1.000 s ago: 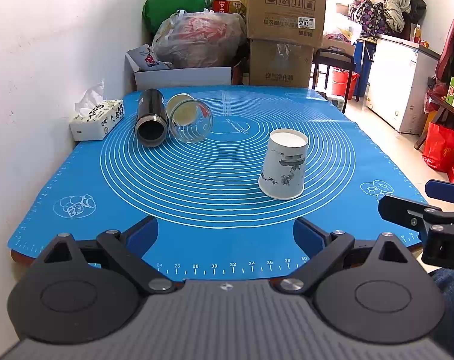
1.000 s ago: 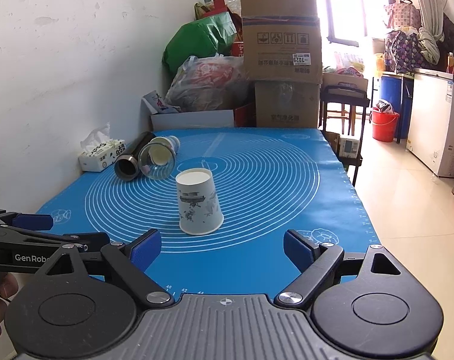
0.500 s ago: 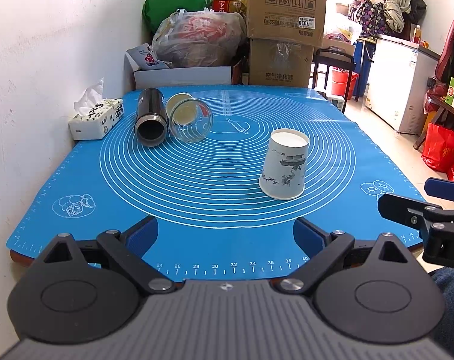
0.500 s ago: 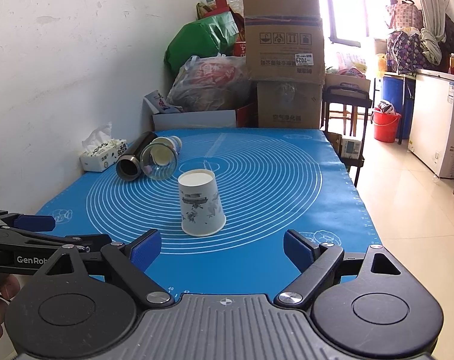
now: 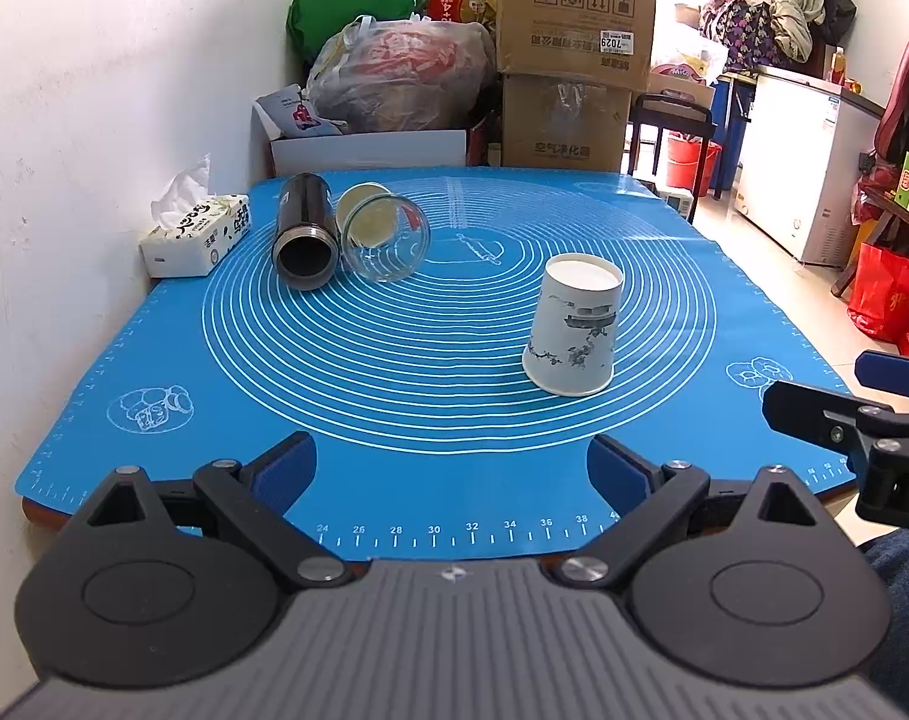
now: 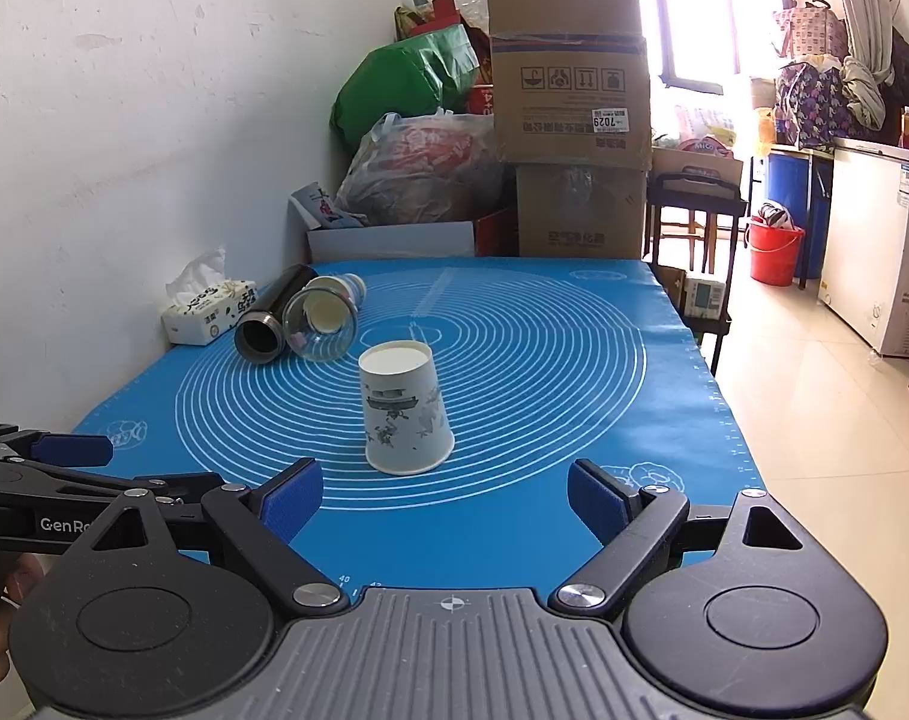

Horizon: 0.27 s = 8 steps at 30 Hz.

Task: Flip cup upside down

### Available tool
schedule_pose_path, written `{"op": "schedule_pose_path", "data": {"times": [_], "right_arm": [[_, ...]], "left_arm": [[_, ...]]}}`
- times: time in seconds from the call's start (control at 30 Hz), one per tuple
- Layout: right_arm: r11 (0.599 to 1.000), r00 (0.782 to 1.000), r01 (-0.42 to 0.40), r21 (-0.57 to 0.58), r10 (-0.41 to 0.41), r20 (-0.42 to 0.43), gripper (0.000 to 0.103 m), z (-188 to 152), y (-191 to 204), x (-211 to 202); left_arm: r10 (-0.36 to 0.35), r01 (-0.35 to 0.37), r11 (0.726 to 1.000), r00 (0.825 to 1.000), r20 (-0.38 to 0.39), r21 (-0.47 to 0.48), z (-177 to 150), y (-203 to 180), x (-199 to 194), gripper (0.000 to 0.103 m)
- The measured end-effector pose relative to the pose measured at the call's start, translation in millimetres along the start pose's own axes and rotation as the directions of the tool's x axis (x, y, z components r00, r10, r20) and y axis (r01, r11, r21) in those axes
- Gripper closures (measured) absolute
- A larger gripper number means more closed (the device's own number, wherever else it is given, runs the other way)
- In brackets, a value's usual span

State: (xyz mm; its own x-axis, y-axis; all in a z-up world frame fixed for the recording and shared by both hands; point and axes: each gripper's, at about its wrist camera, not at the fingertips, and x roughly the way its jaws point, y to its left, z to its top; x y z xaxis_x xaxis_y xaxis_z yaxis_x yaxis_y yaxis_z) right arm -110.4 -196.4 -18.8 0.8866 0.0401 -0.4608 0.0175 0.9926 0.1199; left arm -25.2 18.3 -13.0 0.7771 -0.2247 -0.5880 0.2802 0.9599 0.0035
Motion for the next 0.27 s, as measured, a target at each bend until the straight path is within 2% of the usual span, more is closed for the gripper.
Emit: {"op": "schedule_pose_path", "data": {"times": [0.27], "right_arm": [[1.000,1.000,-0.005,0.006,0.005,-0.004,0.013,0.1,-1.8,1.7]], "left_arm": [[0.009,-0.009,1.000,1.000,-0.005,0.007,0.1,-1.4,1.1,0.007]]}}
